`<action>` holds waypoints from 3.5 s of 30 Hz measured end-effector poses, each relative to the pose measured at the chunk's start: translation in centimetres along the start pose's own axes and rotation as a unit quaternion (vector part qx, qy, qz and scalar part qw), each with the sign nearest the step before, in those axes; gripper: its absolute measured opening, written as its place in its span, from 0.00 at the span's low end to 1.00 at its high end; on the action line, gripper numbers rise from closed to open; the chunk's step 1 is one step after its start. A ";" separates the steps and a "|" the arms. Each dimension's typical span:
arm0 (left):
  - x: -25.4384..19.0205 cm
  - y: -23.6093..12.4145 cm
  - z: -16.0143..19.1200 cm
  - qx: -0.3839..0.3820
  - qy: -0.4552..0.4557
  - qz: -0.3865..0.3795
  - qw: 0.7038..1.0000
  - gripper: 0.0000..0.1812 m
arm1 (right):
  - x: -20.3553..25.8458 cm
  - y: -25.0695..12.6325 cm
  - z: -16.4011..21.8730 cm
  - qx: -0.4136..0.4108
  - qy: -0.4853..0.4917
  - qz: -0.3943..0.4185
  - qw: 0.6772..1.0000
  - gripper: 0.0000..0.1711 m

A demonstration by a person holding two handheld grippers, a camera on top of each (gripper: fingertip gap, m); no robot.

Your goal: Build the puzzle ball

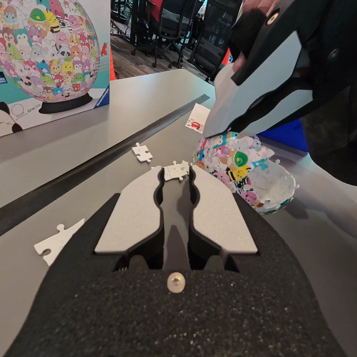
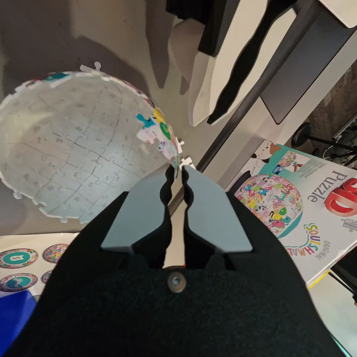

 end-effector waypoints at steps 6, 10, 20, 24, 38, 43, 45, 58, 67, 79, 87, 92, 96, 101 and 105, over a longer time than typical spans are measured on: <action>0.0 0.0 0.1 0.003 -0.001 0.001 1.000 0.13 | -0.2 -0.3 -0.7 -0.013 -0.009 0.010 1.000 0.06; -0.1 0.0 0.1 0.004 0.000 0.001 1.000 0.13 | -0.1 0.1 -0.5 -0.010 -0.006 0.005 1.000 0.04; -0.1 0.0 0.1 0.004 0.001 0.001 1.000 0.13 | 0.1 0.3 -0.4 -0.012 -0.011 0.002 1.000 0.01; -0.1 0.1 0.2 0.006 -0.001 0.004 1.000 0.13 | 0.1 0.3 -0.4 -0.016 0.002 0.009 1.000 0.02; -0.3 0.1 0.3 0.010 -0.006 0.009 1.000 0.13 | 0.5 1.5 -0.5 -0.012 -0.011 -0.014 1.000 0.07; -0.3 0.2 0.4 0.012 -0.006 0.010 1.000 0.13 | 0.5 1.5 -0.5 -0.006 -0.013 -0.016 1.000 0.02; -0.3 0.2 0.4 0.012 -0.007 0.010 1.000 0.13 | 0.5 1.4 -0.6 -0.007 -0.019 -0.014 1.000 0.02; -0.4 0.3 0.5 0.016 -0.012 0.014 1.000 0.13 | 0.4 0.7 -0.4 -0.005 -0.002 -0.009 1.000 0.14; -1.2 2.1 -0.2 0.008 -0.026 0.086 0.996 0.01 | 0.4 0.4 -0.9 -0.018 -0.010 -0.014 1.000 0.06; -1.3 3.7 0.2 0.038 -0.042 0.131 0.990 0.00 | 0.4 0.4 -1.0 -0.024 -0.023 0.008 0.999 0.04; -1.4 3.7 0.1 0.037 -0.038 0.131 0.990 0.00 | 0.3 -0.3 -1.2 -0.025 -0.038 0.019 0.999 0.04; -1.4 3.7 0.1 0.035 -0.036 0.131 0.990 0.00 | 0.3 -0.2 -1.3 -0.028 -0.037 0.019 0.999 0.01; -1.4 3.8 0.2 0.037 -0.032 0.128 0.991 0.00 | 0.2 -0.2 -1.2 -0.029 -0.043 0.024 0.998 0.01; -1.4 3.8 0.2 0.037 -0.031 0.127 0.991 0.00 | 0.1 -0.2 -1.1 -0.027 -0.054 0.032 0.998 0.01; -1.4 3.8 0.2 0.038 -0.031 0.126 0.991 0.00 | 0.1 -0.2 -1.1 -0.026 -0.061 0.037 0.997 0.01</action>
Point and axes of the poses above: each gripper's, where its closed fingertips meet, y out along the fingers, z out of its underside, x = y × z across the jaws, the point moved 1 cm from there along -y, back along the fingers, and after that the axes turned 15 degrees about -x, right-handed, at the moved point
